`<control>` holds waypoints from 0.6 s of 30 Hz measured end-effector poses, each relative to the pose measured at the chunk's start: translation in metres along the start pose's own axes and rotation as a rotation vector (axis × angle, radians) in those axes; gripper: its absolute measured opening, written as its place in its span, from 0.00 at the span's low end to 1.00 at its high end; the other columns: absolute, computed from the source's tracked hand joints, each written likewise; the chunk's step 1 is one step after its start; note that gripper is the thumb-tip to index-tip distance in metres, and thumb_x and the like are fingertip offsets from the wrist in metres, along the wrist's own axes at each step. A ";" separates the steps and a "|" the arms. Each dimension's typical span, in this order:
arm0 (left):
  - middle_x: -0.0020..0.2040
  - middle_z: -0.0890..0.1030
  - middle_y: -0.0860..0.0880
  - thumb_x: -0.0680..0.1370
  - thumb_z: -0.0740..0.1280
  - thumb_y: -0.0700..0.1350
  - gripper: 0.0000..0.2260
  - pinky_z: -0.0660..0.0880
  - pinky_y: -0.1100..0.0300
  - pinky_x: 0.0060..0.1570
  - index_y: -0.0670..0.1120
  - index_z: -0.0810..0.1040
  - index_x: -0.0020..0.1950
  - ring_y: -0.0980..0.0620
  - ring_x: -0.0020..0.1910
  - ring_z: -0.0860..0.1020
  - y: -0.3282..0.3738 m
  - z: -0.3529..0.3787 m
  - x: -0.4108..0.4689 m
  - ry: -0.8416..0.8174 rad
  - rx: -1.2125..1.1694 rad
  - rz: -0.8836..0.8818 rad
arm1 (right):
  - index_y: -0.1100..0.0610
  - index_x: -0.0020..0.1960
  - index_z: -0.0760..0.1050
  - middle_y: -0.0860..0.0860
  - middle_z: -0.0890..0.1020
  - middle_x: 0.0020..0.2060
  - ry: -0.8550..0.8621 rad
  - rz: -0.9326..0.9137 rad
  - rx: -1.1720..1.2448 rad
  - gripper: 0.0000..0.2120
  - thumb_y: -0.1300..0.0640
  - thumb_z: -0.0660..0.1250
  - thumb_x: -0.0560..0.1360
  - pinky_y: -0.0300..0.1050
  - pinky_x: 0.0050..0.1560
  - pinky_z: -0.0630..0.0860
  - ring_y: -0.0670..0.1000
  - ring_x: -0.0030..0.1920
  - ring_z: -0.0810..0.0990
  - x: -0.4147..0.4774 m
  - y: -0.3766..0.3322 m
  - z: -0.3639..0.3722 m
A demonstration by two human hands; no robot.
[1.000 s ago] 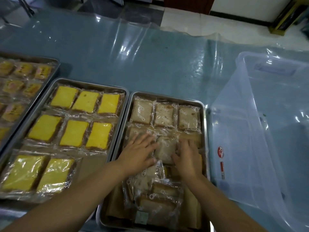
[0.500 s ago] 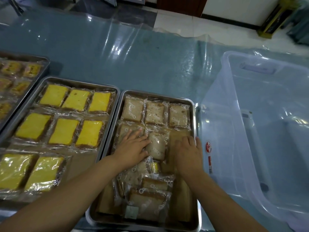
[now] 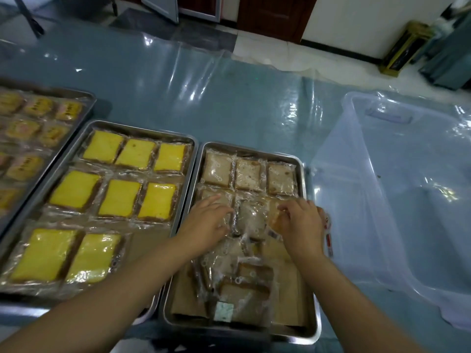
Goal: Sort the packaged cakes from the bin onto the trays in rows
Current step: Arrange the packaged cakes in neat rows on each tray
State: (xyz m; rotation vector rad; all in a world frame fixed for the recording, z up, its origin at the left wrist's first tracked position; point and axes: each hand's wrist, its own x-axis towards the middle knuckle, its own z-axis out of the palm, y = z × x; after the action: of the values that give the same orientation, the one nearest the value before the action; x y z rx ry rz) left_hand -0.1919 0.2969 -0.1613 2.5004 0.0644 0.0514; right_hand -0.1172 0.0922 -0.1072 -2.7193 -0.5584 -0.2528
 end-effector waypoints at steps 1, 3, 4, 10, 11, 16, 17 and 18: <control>0.69 0.71 0.53 0.74 0.68 0.47 0.20 0.51 0.61 0.67 0.52 0.72 0.67 0.56 0.72 0.56 0.000 -0.007 -0.004 0.024 -0.023 -0.006 | 0.52 0.44 0.79 0.44 0.77 0.40 0.020 0.008 0.066 0.07 0.63 0.70 0.69 0.36 0.45 0.56 0.45 0.43 0.70 0.001 -0.012 -0.002; 0.69 0.71 0.53 0.74 0.68 0.49 0.21 0.54 0.63 0.64 0.52 0.71 0.68 0.56 0.72 0.57 -0.001 -0.021 -0.016 0.052 -0.077 -0.032 | 0.49 0.46 0.78 0.41 0.74 0.41 0.003 0.020 0.218 0.07 0.61 0.68 0.72 0.38 0.48 0.63 0.44 0.45 0.71 0.003 -0.041 0.000; 0.69 0.70 0.52 0.74 0.69 0.50 0.22 0.55 0.63 0.63 0.53 0.71 0.68 0.56 0.71 0.58 0.000 -0.027 -0.021 0.058 -0.109 -0.045 | 0.47 0.46 0.77 0.41 0.74 0.41 -0.017 0.027 0.295 0.08 0.60 0.68 0.73 0.39 0.49 0.67 0.45 0.46 0.72 0.003 -0.055 0.001; 0.56 0.79 0.51 0.71 0.70 0.51 0.21 0.70 0.58 0.52 0.51 0.73 0.63 0.52 0.57 0.72 -0.034 -0.067 -0.070 0.110 -0.239 -0.172 | 0.41 0.37 0.71 0.40 0.75 0.38 -0.073 0.065 0.611 0.18 0.64 0.70 0.70 0.27 0.41 0.68 0.38 0.43 0.74 -0.016 -0.157 0.032; 0.51 0.79 0.51 0.71 0.70 0.50 0.17 0.72 0.56 0.48 0.52 0.75 0.59 0.51 0.52 0.74 -0.042 -0.073 -0.079 0.111 -0.266 -0.207 | 0.42 0.36 0.72 0.40 0.75 0.37 -0.081 0.053 0.619 0.18 0.65 0.70 0.69 0.30 0.41 0.68 0.40 0.42 0.74 -0.019 -0.171 0.038; 0.44 0.79 0.56 0.69 0.71 0.46 0.10 0.74 0.58 0.41 0.55 0.77 0.48 0.56 0.44 0.77 -0.082 -0.098 -0.129 0.265 -0.287 -0.401 | 0.46 0.40 0.74 0.40 0.73 0.39 -0.122 -0.038 0.582 0.12 0.63 0.70 0.69 0.35 0.46 0.68 0.45 0.46 0.73 -0.039 -0.224 0.065; 0.44 0.79 0.57 0.69 0.72 0.46 0.10 0.74 0.60 0.40 0.55 0.78 0.48 0.57 0.43 0.77 -0.090 -0.104 -0.139 0.316 -0.288 -0.432 | 0.45 0.41 0.74 0.39 0.73 0.39 -0.113 -0.054 0.593 0.12 0.63 0.70 0.70 0.35 0.46 0.68 0.46 0.47 0.73 -0.043 -0.233 0.070; 0.43 0.78 0.58 0.69 0.72 0.46 0.10 0.73 0.62 0.39 0.55 0.77 0.48 0.58 0.43 0.76 -0.097 -0.109 -0.149 0.361 -0.286 -0.463 | 0.44 0.41 0.73 0.39 0.73 0.39 -0.108 -0.069 0.617 0.13 0.62 0.70 0.70 0.36 0.45 0.69 0.47 0.46 0.74 -0.047 -0.242 0.075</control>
State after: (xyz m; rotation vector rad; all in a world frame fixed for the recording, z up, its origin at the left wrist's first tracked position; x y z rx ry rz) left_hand -0.3497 0.4311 -0.1350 2.1084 0.7281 0.2962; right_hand -0.2519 0.3121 -0.1140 -2.1252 -0.6353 0.0494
